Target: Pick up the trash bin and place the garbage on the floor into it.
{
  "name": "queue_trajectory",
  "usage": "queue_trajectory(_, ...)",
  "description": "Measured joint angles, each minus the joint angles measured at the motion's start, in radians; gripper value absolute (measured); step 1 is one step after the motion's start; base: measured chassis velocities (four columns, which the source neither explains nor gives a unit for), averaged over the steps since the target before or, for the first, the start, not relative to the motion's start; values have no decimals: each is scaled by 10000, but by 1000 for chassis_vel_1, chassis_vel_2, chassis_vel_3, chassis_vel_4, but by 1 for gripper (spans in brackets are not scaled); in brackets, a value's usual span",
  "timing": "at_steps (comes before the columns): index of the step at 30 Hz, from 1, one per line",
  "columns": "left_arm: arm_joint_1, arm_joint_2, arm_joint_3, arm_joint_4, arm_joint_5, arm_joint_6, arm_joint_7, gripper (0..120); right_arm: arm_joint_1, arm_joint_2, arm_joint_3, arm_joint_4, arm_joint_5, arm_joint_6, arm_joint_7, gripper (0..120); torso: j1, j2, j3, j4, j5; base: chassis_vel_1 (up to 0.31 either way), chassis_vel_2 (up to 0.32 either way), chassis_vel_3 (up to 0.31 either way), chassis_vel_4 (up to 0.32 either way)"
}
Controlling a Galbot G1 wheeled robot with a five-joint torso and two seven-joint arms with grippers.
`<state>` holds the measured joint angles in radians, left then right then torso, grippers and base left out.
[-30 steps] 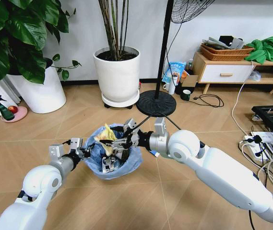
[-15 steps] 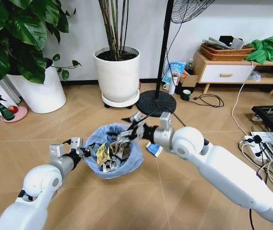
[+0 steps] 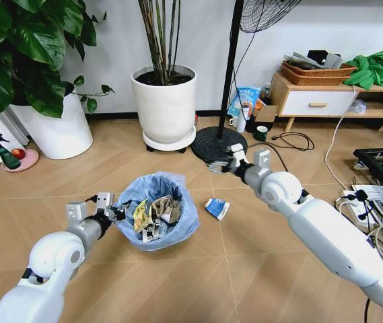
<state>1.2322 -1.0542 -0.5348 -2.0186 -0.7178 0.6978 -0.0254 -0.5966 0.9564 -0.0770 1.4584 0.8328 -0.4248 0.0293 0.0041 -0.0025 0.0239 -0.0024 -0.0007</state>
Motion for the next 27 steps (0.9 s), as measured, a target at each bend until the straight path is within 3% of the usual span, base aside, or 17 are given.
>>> queue_trajectory(3, 15, 11, 3, -5, -1, 0, 4, 0, -81, 390, -12, -1126, -347, 110, 58, 100, 0, 0, 0, 0, 0, 0, 0, 0, 0)
queue_trajectory(4, 7, 31, 36, -7, -5, 0, 6, 0, -122, 955, -28, -2180, -650, 209, 190, 100, 0, 0, 0, 0, -6, 0, 0, 0, 0)
queue_trajectory(6, 7, 54, 56, -7, -7, 0, 7, 0, -157, 1614, -27, -2993, -824, 308, 584, 100, 0, 0, 0, 1, -1, 0, 0, 0, 0)
queue_trajectory(14, -1, 93, 123, -7, -9, 0, 13, 0, -281, 3225, 111, -4556, -1458, 493, 1769, 100, -1, 0, -1, 4, -8, 0, 0, 0, 0)
queue_trajectory(19, -1, 67, 170, -6, -8, 0, 13, 0, -7, 3774, 291, -5647, -1853, 696, 2282, 100, 0, 0, -1, 2, -7, 0, 0, 0, 0)
queue_trajectory(27, -5, 65, 180, 43, 2, -10, 20, 0, 233, 4142, 682, -6897, -2315, 1167, 2058, 100, 0, 0, 0, 2, -1, 0, 0, 0, 0)
